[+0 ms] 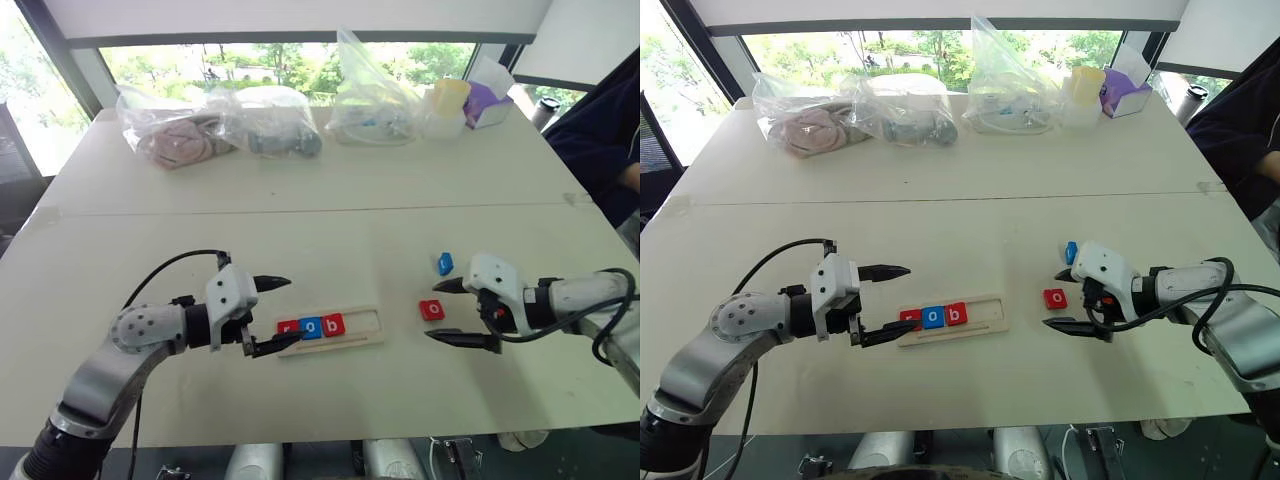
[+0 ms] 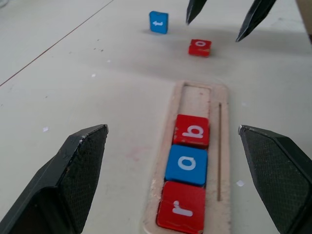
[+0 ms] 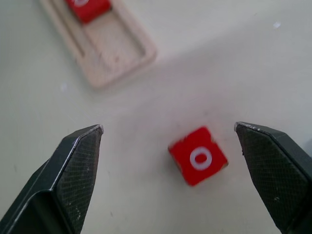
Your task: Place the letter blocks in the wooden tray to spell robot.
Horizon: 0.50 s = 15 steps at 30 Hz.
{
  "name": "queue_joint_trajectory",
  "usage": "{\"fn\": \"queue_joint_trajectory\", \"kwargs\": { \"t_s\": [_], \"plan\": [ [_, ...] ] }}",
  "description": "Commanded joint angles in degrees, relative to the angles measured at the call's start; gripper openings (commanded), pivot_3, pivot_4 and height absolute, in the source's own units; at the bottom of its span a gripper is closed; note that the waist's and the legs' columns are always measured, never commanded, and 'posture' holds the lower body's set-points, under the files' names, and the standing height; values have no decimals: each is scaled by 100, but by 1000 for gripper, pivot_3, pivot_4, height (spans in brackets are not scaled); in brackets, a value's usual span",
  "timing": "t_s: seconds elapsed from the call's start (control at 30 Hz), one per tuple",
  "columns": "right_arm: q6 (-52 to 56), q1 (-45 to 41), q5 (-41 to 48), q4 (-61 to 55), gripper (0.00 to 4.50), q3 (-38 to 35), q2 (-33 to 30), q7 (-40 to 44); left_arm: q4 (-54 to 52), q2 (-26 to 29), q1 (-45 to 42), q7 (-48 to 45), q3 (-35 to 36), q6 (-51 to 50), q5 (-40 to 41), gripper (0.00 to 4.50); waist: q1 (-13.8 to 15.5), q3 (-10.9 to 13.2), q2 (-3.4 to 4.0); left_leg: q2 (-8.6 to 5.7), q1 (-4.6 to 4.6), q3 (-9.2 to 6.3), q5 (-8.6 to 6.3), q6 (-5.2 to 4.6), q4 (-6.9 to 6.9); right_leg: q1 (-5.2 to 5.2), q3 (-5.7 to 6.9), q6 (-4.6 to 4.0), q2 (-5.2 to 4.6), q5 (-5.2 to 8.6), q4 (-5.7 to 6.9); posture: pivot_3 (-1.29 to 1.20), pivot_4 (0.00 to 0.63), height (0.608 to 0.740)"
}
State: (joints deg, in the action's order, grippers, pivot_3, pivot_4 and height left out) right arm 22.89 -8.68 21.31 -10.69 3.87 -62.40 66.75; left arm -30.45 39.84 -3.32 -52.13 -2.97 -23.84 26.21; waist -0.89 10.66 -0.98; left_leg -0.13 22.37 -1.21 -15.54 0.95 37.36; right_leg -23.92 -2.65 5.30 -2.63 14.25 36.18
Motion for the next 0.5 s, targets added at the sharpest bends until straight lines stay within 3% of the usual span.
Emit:
{"fn": "queue_joint_trajectory", "kwargs": {
  "t_s": [0.03, 0.37, 0.5],
  "plan": [
    [-775, -434, -329, 671, 4459, 146, 197, 412, -255, 55, 6, -58, 272, 22, 263, 4500, -15, 0, 0, 0, -2, -1, 0, 0, 0, 0, 0, 0, 1, 0, 2, 0, 150, 740],
    [-1507, -958, -894, 1860, 4459, 467, 757, 758, -272, 144, 57, -75, 358, 34, 268, 4500, 19, -1, 3, -2, -4, -21, 0, 0, 1, 4, -1, 3, -4, -5, 4, 0, 150, 740],
    [-1618, -937, -1022, 1916, 3172, 497, 841, 783, -285, 161, 72, -63, 371, 27, 254, 4500, 16, -1, 3, -2, -12, -25, 0, 0, 3, 15, 0, 0, -3, -4, 4, 0, 150, 740]
  ]
}}
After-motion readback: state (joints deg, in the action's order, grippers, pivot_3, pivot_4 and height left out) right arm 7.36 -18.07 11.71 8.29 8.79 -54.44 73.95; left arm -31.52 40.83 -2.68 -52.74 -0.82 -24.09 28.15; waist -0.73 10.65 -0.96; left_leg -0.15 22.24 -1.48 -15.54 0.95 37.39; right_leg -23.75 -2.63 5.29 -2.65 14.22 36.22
